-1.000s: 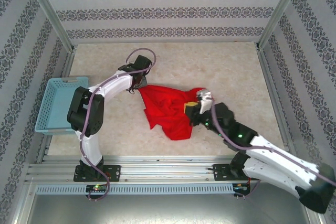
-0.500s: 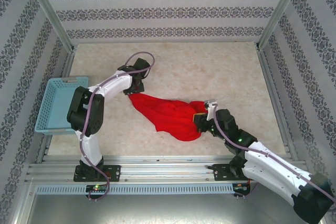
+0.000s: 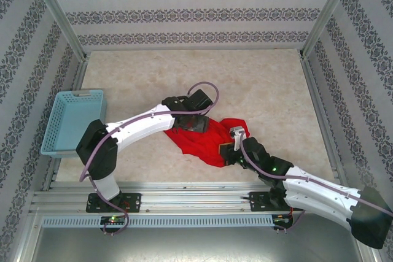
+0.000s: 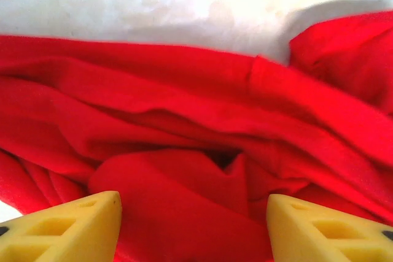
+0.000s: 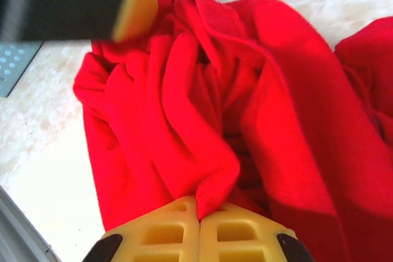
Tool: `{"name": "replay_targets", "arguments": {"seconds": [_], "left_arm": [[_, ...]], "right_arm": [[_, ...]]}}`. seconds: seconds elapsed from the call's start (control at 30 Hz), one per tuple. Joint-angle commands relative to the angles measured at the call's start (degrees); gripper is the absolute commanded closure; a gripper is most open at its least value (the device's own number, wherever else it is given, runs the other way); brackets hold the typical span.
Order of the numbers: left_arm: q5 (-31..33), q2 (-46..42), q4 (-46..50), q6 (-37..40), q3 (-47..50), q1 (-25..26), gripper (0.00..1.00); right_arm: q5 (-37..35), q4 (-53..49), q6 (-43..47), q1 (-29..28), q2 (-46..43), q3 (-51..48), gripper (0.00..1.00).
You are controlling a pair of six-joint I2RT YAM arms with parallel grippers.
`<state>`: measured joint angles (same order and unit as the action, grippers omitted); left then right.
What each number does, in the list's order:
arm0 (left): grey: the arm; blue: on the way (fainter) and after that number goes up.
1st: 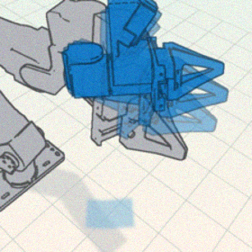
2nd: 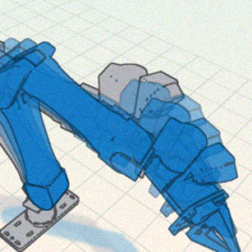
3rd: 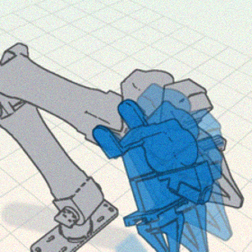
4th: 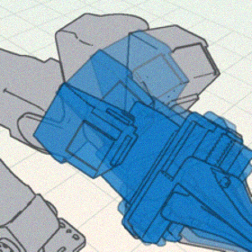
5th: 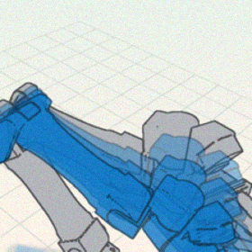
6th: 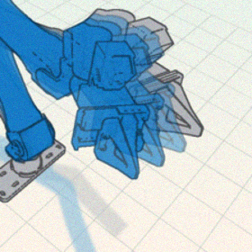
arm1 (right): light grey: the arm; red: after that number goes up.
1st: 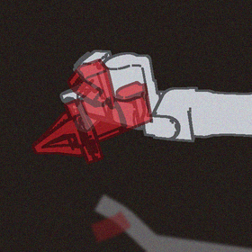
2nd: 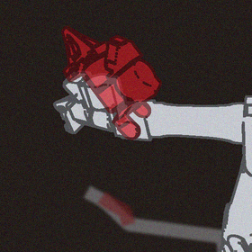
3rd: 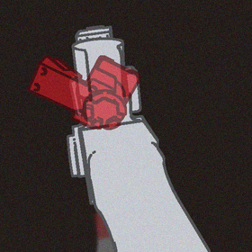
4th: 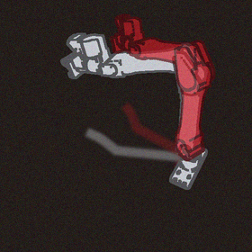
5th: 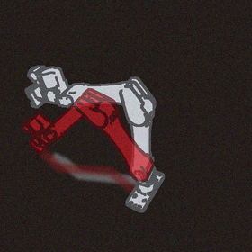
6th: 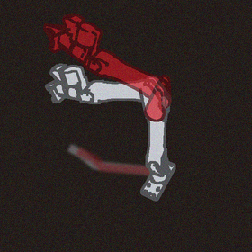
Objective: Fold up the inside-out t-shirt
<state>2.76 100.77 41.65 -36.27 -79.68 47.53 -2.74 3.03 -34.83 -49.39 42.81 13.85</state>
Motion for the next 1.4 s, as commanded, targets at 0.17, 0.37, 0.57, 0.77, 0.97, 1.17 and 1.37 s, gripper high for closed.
{"name": "replay_targets", "arguments": {"seconds": [0.17, 0.37, 0.57, 0.77, 0.97, 1.17, 1.37], "left_arm": [[-0.05, 1.53, -0.78, -0.3, 0.12, -1.48, 0.86], [2.87, -2.86, -0.32, -0.37, -3.29, -8.13, 1.0], [0.75, -16.18, -6.05, -3.05, -0.29, -21.28, 1.0], [-6.87, -17.63, -10.47, -3.67, 5.82, -22.6, 1.0], [-9.26, -18.65, -15.09, -3.19, 15.45, -17.63, 1.0], [-10.1, -24.02, -19.51, -2.2, 24.88, -15.74, 1.0], [-11.38, -30.15, -23.69, -3.17, 31.5, -14.68, 1.0]], "right_arm": [[-5.38, -4.3, -0.09, -0.54, -2.75, 1.43, 1.0], [-8.4, -12.11, 4.1, -0.54, -7.91, 5.49, 1.0], [-9.91, -20.81, 5.81, -0.54, -16.78, 8.21, 1.0], [-8.39, -18.06, -0.26, -0.54, -19.61, 0.2, 1.0], [-6.96, -14.31, -1.81, -0.53, -12.2, -0.92, 0.73], [-6.85, -21.18, 3.28, 1.44, -2.51, 13.07, 0.32], [1.06, -20.55, 3.34, 2.39, 16.25, 25.18, 0.32]]}}
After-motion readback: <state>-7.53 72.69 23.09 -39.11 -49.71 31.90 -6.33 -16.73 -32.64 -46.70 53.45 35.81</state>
